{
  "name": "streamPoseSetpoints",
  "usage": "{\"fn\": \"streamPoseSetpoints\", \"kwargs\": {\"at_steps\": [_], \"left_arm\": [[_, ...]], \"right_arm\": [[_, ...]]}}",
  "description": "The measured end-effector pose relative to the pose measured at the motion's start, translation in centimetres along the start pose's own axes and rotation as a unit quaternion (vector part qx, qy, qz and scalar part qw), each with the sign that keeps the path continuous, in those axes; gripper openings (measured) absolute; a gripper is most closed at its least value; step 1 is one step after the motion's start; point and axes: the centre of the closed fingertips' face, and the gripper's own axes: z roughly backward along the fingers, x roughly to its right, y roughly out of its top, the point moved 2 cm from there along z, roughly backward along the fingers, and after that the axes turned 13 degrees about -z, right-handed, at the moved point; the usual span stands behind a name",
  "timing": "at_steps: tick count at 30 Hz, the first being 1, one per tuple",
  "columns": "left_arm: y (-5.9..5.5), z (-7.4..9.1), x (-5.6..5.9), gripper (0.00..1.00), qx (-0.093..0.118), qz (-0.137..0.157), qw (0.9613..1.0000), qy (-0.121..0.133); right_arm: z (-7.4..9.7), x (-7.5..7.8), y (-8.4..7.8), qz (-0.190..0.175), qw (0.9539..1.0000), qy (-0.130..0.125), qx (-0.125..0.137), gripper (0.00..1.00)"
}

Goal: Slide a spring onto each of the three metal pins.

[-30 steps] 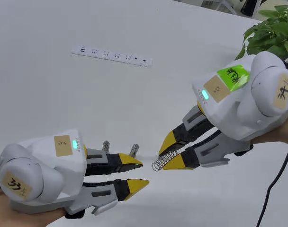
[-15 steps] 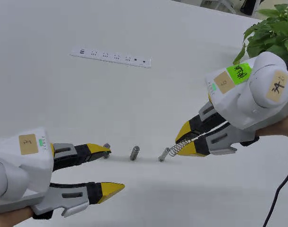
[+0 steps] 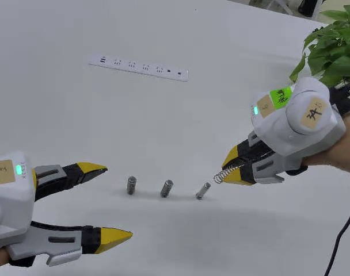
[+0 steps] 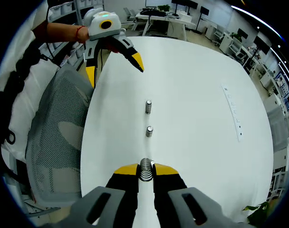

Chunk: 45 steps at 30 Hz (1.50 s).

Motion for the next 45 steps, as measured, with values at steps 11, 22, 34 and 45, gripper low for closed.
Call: {"fn": "streamPoseSetpoints", "kwargs": {"at_steps": [11, 22, 34, 45], "left_arm": [[-1.1, 0.0, -0.7, 0.83, 0.006, 0.023, 0.9997, 0.006], [-1.2, -0.1, -0.7, 0.88, 0.016, 0.037, 0.9992, 0.009], [-1.3, -0.2, -0.6, 0.88, 0.019, 0.041, 0.9989, 0.011], [-1.4, -0.2, -0.6, 0.87, 0.019, 0.044, 0.9988, 0.009]], "right_arm": [[-2.4, 1.2, -0.9, -0.011, 0.9997, 0.003, -0.021, 0.12], [-3.4, 1.5, -1.6, -0.018, 0.9993, 0.008, -0.032, 0.12], [-4.3, 1.8, -1.7, -0.018, 0.9989, 0.014, -0.041, 0.12], [-5.2, 2.0, -2.2, -0.021, 0.9987, 0.017, -0.044, 0.12]]}}
